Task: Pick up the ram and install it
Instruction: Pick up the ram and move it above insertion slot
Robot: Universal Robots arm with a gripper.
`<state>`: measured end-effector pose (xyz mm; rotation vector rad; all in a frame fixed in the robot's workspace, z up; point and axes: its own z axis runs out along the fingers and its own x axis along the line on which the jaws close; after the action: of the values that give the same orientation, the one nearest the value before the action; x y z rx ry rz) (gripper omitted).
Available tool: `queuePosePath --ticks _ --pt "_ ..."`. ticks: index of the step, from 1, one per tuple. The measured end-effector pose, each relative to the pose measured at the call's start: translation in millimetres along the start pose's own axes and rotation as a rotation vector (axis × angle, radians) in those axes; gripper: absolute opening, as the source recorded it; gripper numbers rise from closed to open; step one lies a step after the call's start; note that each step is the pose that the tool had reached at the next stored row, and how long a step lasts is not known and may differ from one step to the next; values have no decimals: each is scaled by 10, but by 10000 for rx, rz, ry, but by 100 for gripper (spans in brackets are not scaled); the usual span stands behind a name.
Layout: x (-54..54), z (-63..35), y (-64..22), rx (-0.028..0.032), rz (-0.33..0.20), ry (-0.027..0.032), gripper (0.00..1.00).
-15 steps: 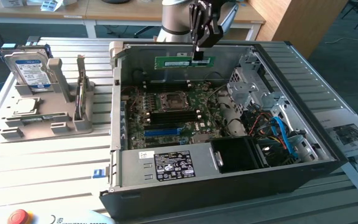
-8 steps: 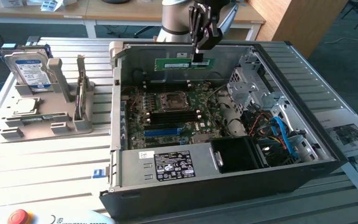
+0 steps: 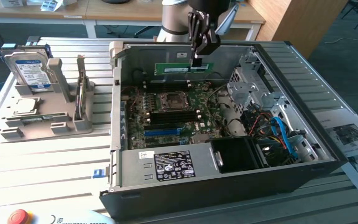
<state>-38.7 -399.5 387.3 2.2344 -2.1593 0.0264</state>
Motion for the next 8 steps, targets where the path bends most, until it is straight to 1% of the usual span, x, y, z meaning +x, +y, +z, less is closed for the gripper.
queuePosePath --ticks 5,8 --pt "-3 83 -1 4 6 1 12" --pt "-3 87 -1 4 7 2 12"
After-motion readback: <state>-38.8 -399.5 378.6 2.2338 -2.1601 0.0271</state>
